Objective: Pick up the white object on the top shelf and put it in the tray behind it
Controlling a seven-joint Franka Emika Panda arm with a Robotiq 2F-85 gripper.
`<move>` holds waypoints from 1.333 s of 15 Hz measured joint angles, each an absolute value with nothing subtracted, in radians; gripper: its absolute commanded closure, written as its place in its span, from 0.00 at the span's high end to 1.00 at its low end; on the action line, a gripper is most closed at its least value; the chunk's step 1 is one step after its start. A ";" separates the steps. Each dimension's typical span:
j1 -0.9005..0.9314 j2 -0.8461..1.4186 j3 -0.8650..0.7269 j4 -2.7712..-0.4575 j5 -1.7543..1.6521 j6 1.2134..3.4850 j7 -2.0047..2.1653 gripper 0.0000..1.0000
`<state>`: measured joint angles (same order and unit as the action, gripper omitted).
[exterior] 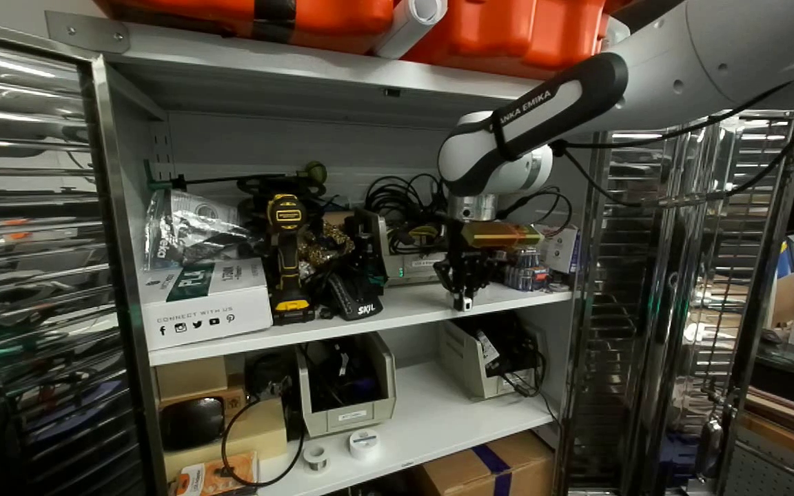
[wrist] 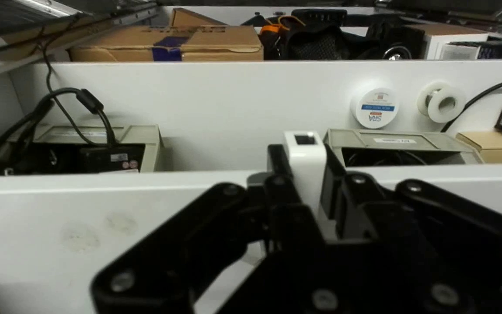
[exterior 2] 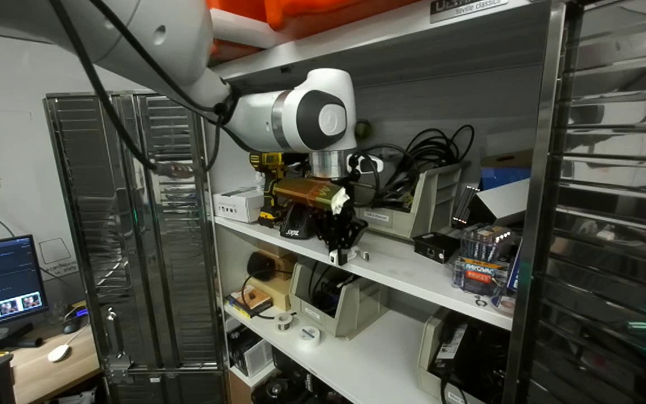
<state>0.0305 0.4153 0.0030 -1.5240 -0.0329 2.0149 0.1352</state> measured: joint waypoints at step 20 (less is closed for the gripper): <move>0.092 0.190 -0.069 -1.817 -0.776 2.641 1.251 0.12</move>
<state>0.0916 0.1900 -0.0686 -1.8168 -0.7764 2.6414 1.2513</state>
